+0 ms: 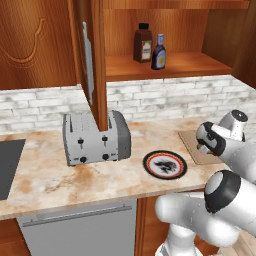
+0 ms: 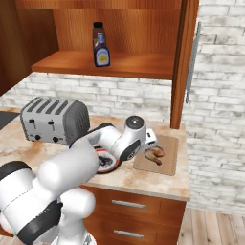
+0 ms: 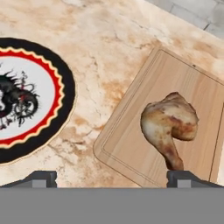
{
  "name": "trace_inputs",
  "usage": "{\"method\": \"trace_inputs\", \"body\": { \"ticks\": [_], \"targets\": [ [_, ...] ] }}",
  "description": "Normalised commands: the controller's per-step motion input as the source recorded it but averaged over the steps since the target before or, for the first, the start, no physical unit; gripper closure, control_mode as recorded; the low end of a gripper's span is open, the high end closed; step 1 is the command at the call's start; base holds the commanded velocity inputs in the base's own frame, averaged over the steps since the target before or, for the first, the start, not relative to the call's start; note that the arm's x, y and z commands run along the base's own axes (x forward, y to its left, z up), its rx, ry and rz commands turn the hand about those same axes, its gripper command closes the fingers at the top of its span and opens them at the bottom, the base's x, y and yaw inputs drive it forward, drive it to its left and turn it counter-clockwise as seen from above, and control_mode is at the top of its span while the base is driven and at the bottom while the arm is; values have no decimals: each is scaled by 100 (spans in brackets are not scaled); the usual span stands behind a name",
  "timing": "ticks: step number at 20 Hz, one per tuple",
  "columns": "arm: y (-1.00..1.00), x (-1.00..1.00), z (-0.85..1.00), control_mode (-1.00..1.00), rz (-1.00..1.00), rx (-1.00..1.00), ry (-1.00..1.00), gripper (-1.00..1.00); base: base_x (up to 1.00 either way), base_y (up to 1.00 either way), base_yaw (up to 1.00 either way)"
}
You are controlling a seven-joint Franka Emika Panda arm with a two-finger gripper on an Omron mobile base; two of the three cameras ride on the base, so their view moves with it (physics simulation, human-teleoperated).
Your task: Pick the chicken drumstick from the plate and place it on the cutting board. Then pick the condiment bottle from the cabinet and place it next to the cutting board.
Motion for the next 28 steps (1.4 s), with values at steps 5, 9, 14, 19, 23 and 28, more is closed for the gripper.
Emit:
{"method": "trace_inputs", "body": {
  "ticks": [5, 9, 14, 19, 23, 28],
  "targets": [
    [29, -30, 2, -100, 0, 2, -12, -100, 0, 0, 0],
    [32, -27, 7, -100, -1, 1, -11, -100, 0, 0, 0],
    [31, -22, 19, -100, -2, 2, -6, -100, 0, 0, 0],
    [26, -17, 31, -100, -4, 3, -5, -100, 0, 0, 0],
    [24, -11, 30, -100, -7, 4, -3, -100, 0, 0, 0],
    [21, -13, 19, -100, -8, 5, -1, -100, 0, 0, 0]
  ]
}}
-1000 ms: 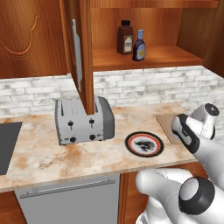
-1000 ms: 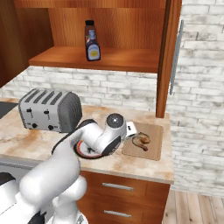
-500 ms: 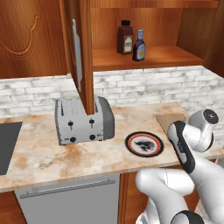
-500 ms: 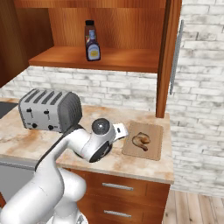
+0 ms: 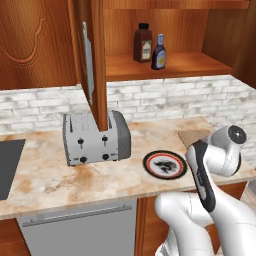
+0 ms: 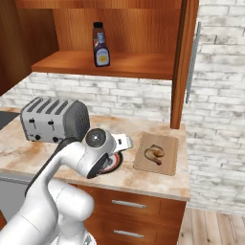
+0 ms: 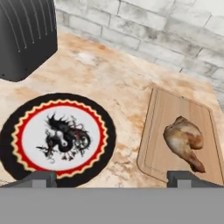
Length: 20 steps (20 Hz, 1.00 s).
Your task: Pick the chicken drumstick from the plate and place it on the cutting board. Then pick the condiment bottle from the cabinet and place it next to the cutting board.
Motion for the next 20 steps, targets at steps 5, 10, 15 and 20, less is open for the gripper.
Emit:
{"method": "trace_inputs", "body": {
  "ticks": [5, 10, 15, 20],
  "targets": [
    [23, -18, 8, -100, -6, 6, 0, -100, 0, 0, 0],
    [26, -9, 4, -100, -2, 3, 0, -100, 0, 0, 0],
    [20, 0, 0, -100, 3, 0, 0, -100, 0, 0, 0],
    [13, 0, 0, -100, 11, 0, 0, -100, 0, 0, 0]
  ]
}}
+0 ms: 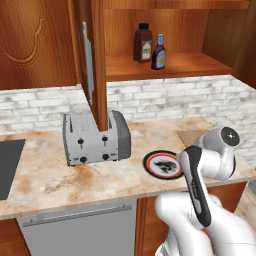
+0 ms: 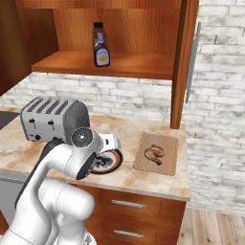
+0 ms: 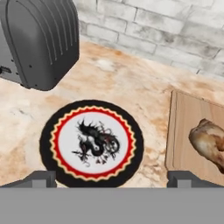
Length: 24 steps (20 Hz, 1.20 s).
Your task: Pick the chicken drumstick from the plate and place it on the cutting board. Then pick the condiment bottle from the cabinet and place it next to the cutting board.
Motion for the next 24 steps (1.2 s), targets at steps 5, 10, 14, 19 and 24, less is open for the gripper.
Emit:
{"method": "trace_inputs", "body": {
  "ticks": [5, 10, 14, 19, 24],
  "targets": [
    [8, 0, 0, -100, 16, 0, 0, -100, 0, 0, 0],
    [11, 0, 0, -100, 18, 0, 0, -100, 0, 0, 0],
    [17, 0, 0, -100, 20, 0, 0, -100, 0, 0, 0],
    [33, 0, 0, -100, 23, 0, 0, -100, 0, 0, 0],
    [34, 0, -5, -100, 16, 0, -2, -100, 0, 0, 0]
  ]
}}
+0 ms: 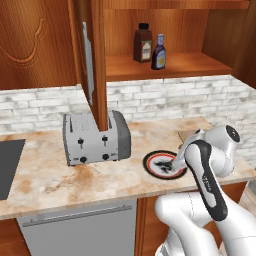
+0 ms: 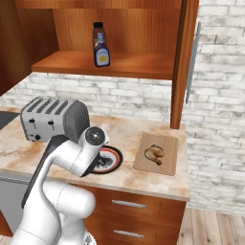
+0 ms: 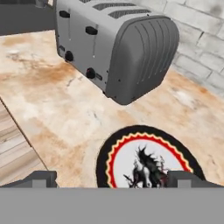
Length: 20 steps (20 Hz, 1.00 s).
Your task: Pick the chicken drumstick from the plate and place it on the cutting board. Then pick the condiment bottle from the cabinet and place it next to the cutting board.
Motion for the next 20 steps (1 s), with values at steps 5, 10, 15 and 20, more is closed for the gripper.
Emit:
{"method": "trace_inputs", "body": {
  "ticks": [5, 10, 15, 20],
  "targets": [
    [35, 0, -15, -100, 17, 0, -4, -100, 0, 0, 0],
    [37, 0, -23, -100, 18, 0, -5, -100, 0, 0, 0],
    [30, -1, -25, -100, 16, 0, -5, -100, 0, 0, 0],
    [17, 0, -17, -100, 13, 2, -2, -100, 0, 0, 0]
  ]
}}
